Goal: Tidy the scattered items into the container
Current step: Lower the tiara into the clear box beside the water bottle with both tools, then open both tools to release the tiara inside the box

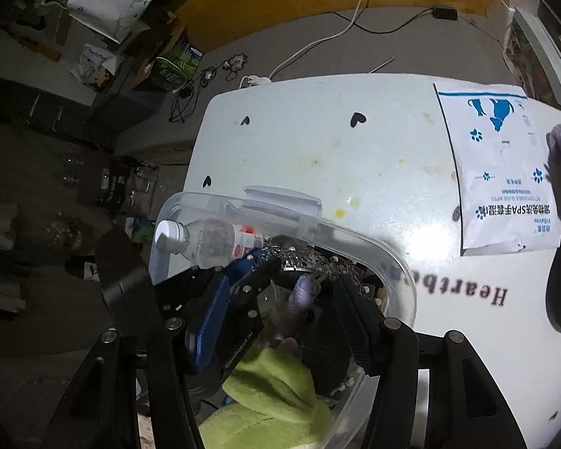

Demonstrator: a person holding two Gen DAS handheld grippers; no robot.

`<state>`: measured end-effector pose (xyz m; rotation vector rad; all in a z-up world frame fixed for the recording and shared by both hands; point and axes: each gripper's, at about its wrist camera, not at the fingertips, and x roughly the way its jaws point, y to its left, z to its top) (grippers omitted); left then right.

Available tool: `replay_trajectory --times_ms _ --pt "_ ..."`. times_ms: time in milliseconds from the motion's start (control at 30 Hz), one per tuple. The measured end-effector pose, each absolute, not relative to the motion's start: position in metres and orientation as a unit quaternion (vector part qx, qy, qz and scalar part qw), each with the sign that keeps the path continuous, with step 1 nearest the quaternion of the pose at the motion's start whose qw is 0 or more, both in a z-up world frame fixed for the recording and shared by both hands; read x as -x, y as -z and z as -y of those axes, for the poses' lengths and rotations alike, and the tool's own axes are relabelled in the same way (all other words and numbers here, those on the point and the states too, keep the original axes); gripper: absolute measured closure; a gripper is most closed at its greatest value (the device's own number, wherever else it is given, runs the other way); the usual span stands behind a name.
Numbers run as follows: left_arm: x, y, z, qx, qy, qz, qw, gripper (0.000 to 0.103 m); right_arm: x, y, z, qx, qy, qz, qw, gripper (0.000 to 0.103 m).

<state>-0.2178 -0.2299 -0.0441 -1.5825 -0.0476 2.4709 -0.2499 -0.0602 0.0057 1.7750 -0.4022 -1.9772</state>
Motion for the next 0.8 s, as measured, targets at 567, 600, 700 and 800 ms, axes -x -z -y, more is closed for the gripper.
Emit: replay_trajectory --times_ms 567,600,700,800 --pt "0.19 0.016 0.231 0.487 -0.865 0.013 0.122 0.032 0.231 -0.003 0.041 -0.645 0.703 0.179 0.241 0.044" --pt "0.189 0.015 0.23 0.485 -0.866 0.012 0.12 0.03 0.23 -0.003 0.042 -0.644 0.702 0.181 0.243 0.044" --pt "0.185 0.014 0.23 0.486 -0.867 0.011 0.111 0.021 0.224 -0.001 0.042 -0.645 0.698 0.189 0.246 0.044" --pt "0.179 0.011 0.232 0.482 -0.871 0.017 0.095 0.019 0.218 0.0 0.04 -0.638 0.7 0.2 0.253 0.044"
